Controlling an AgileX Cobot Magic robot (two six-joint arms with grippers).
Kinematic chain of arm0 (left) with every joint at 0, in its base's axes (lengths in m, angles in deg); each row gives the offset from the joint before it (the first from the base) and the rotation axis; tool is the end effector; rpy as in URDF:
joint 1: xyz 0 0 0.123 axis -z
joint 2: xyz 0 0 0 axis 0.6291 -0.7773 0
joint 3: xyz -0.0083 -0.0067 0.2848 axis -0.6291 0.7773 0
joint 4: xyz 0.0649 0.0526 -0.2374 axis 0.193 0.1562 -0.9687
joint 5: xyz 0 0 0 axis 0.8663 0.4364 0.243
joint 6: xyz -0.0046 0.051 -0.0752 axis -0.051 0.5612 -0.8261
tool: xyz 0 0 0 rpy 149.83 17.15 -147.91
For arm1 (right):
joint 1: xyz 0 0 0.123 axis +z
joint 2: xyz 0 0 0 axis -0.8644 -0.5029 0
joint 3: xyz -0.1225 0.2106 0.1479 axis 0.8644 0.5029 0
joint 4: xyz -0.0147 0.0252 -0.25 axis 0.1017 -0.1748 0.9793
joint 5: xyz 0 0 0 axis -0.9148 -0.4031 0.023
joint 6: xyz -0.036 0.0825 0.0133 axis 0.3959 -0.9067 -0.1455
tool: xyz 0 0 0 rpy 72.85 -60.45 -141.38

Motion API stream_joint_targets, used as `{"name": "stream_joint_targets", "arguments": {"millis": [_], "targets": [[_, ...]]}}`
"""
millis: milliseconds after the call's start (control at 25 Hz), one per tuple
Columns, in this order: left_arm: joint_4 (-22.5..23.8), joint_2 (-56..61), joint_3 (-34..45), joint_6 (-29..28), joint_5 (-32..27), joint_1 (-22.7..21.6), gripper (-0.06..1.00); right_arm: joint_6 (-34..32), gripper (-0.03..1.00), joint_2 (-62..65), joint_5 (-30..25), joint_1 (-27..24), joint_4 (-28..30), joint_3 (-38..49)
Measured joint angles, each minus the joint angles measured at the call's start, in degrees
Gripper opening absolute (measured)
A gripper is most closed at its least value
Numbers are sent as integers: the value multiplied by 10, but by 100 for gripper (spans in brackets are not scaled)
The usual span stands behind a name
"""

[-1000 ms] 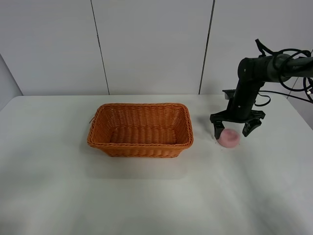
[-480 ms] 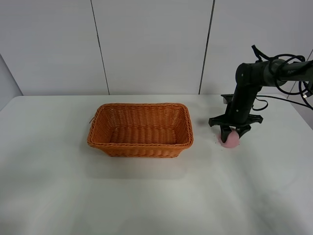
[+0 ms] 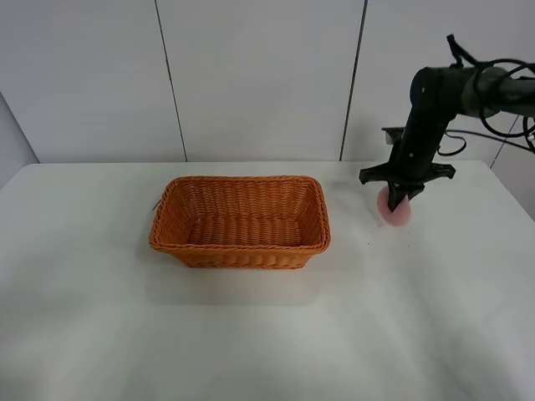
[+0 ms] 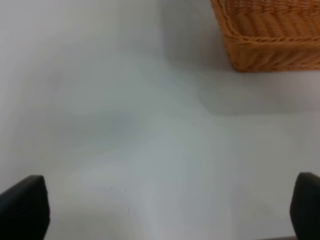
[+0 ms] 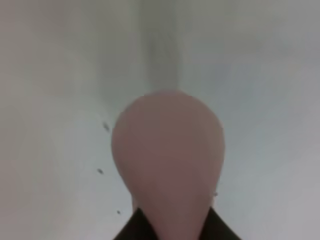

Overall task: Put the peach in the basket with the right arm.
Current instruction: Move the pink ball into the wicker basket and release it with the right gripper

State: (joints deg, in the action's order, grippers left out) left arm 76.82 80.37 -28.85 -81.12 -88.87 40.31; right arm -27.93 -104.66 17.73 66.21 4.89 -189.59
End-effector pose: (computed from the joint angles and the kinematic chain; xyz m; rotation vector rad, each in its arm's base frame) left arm -0.0047 -0.0016 0.2763 0.0755 2.0349 -0.0102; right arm 0.4547 0.0535 0.1794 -0.2064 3.0618 0.0462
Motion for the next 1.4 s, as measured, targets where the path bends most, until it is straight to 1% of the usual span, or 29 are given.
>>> {"name": "stream_joint_targets", "arguments": {"millis": [200, 360, 480, 560, 680, 880, 1000, 1160, 1280, 1400], "targets": [[0, 0, 0, 0, 0, 0, 99, 0, 0, 76, -2, 0, 8, -46], [0, 0, 0, 0, 0, 0, 99, 0, 0, 112, -4, 0, 20, -52], [0, 0, 0, 0, 0, 0, 99, 0, 0, 119, -8, 2, 16, -52], [0, 0, 0, 0, 0, 0, 99, 0, 0, 121, -10, 15, 20, -52], [0, 0, 0, 0, 0, 0, 99, 0, 0, 122, -12, 57, 21, -61], [0, 0, 0, 0, 0, 0, 99, 0, 0, 123, -12, 162, 16, -69], [0, 0, 0, 0, 0, 0, 99, -1, 0, 115, 4, 219, 16, -69], [0, 0, 0, 0, 0, 0, 99, -1, 0, 81, 50, 280, 16, -69], [0, 0, 0, 0, 0, 0, 99, -1, 0, 43, 93, 308, 16, -69], [0, 0, 0, 0, 0, 0, 99, 0, 0, 1, 135, 320, 16, -69]]}}
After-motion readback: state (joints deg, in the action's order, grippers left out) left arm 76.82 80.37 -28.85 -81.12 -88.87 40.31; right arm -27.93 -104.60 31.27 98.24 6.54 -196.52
